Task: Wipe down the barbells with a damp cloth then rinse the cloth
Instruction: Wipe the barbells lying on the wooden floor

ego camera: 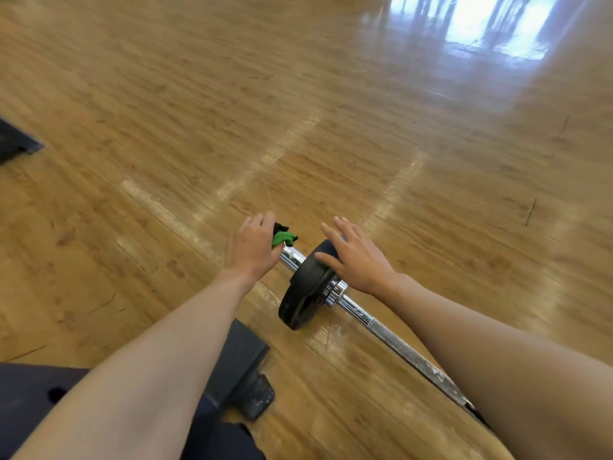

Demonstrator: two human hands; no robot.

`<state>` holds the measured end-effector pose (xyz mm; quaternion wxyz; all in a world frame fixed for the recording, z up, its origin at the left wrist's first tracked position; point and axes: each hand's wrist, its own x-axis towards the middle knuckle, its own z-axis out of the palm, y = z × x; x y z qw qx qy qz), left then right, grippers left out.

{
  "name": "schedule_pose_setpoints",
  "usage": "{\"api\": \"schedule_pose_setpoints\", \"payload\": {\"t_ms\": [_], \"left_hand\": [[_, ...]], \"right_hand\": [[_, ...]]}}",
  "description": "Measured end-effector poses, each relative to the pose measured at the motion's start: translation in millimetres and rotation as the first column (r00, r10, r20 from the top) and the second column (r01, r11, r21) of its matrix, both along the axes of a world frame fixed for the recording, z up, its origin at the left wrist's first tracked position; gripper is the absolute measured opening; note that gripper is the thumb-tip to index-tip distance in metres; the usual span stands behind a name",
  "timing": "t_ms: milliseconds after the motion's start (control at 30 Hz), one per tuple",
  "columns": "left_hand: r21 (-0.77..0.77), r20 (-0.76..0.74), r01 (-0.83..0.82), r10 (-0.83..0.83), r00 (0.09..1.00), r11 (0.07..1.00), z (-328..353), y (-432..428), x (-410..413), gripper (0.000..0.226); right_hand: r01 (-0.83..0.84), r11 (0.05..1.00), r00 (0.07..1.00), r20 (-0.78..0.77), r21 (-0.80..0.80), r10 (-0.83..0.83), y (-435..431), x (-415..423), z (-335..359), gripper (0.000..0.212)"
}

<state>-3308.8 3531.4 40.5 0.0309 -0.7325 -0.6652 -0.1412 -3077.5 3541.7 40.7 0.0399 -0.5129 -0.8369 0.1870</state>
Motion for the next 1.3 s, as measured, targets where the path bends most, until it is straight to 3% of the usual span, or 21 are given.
{"api": "schedule_pose_setpoints", "payload": {"t_ms": [167,233,367,433,600,800,933,1133,1300], "left_hand": [[-0.058,-0.17,0.01,-0.02,0.985,0.998,-52,3,6,0.037],[-0.08,-0.179,0.031,-0.045,0.983,0.996,-69,6,10,0.041],[-0.241,-0.142,0.304,-0.343,0.928,0.922,-111,3,4,0.082],[-0.243,-0.132,0.378,-0.416,0.9,0.893,-121,-1,-3,0.086],[-0.235,-0.211,0.506,-0.552,0.807,0.83,-125,8,-19,0.061],[-0.204,-0.157,0.499,-0.531,0.832,0.842,-129,28,5,0.045],[-0.254,-0.194,0.451,-0.502,0.843,0.856,-125,45,17,0.043],[0.018,-0.017,0.487,-0.487,0.873,0.873,-134,8,0,0.044],[0.051,0.003,0.449,-0.45,0.893,0.892,-136,3,0,0.054]], "right_hand": [[0.225,0.951,0.965,-0.084,-0.21,-0.247,-6,-31,-22,0.076],[0.296,0.93,0.945,-0.071,-0.22,-0.318,-7,-45,-28,0.079],[0.383,0.892,0.916,-0.025,-0.241,-0.4,-8,-60,-25,0.078],[0.431,0.862,0.886,-0.055,-0.267,-0.46,-12,-69,-24,0.073],[0.515,0.857,0.853,-0.106,0.014,-0.51,-32,-86,-43,0.068],[0.556,0.818,0.829,-0.16,0.147,-0.535,-34,-93,-55,0.07],[0.558,0.828,0.82,-0.188,0.051,-0.541,-30,-86,-52,0.066],[0.539,0.842,0.818,-0.213,-0.041,-0.534,-22,-77,-45,0.069],[0.55,0.833,0.805,-0.227,-0.059,-0.548,-18,-75,-44,0.068]]}}
